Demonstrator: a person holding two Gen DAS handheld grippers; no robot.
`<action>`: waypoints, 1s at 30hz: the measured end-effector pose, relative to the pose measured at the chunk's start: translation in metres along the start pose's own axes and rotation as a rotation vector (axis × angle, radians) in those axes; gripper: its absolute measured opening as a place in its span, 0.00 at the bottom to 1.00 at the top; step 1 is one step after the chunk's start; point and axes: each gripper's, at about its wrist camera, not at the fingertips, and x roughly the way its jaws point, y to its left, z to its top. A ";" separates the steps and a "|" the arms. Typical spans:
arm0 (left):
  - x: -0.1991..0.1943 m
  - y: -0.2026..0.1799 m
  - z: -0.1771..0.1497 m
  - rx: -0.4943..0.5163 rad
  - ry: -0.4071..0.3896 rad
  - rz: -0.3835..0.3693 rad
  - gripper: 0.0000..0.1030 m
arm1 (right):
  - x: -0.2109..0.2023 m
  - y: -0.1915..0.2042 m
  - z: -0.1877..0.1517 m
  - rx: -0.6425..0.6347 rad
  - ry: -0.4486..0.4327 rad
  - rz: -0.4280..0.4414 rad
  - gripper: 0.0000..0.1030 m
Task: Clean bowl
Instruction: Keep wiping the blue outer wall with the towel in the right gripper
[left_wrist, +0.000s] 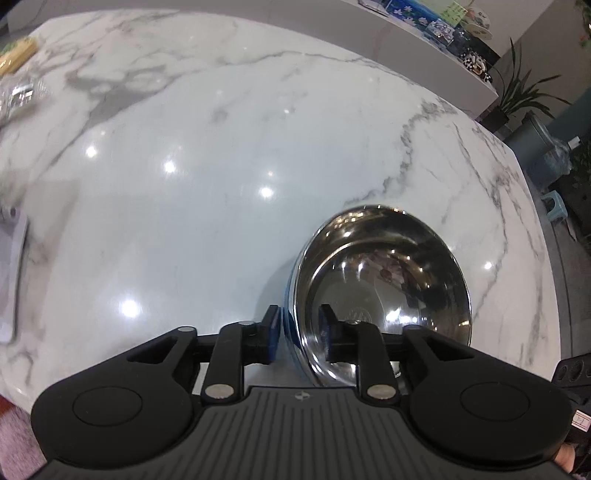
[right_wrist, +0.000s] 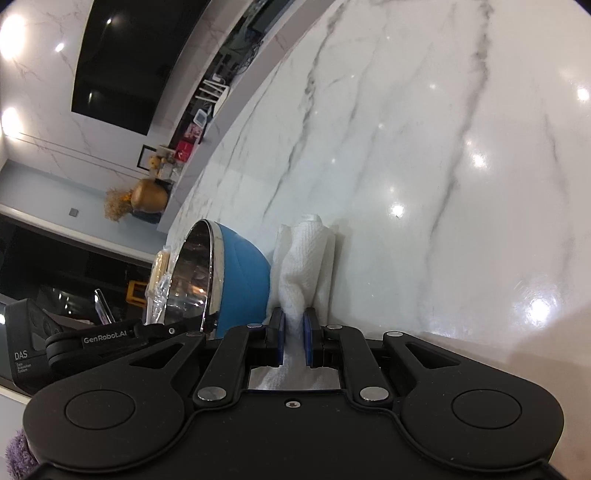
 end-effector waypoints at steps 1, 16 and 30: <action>0.000 -0.001 -0.002 0.003 0.006 0.001 0.24 | 0.000 0.000 0.000 0.000 0.000 0.000 0.09; -0.006 0.000 -0.004 0.096 -0.021 0.045 0.09 | -0.009 0.010 0.006 -0.028 -0.019 -0.001 0.09; -0.006 0.002 0.002 0.090 -0.031 0.051 0.07 | -0.025 0.022 0.018 -0.025 -0.058 0.116 0.09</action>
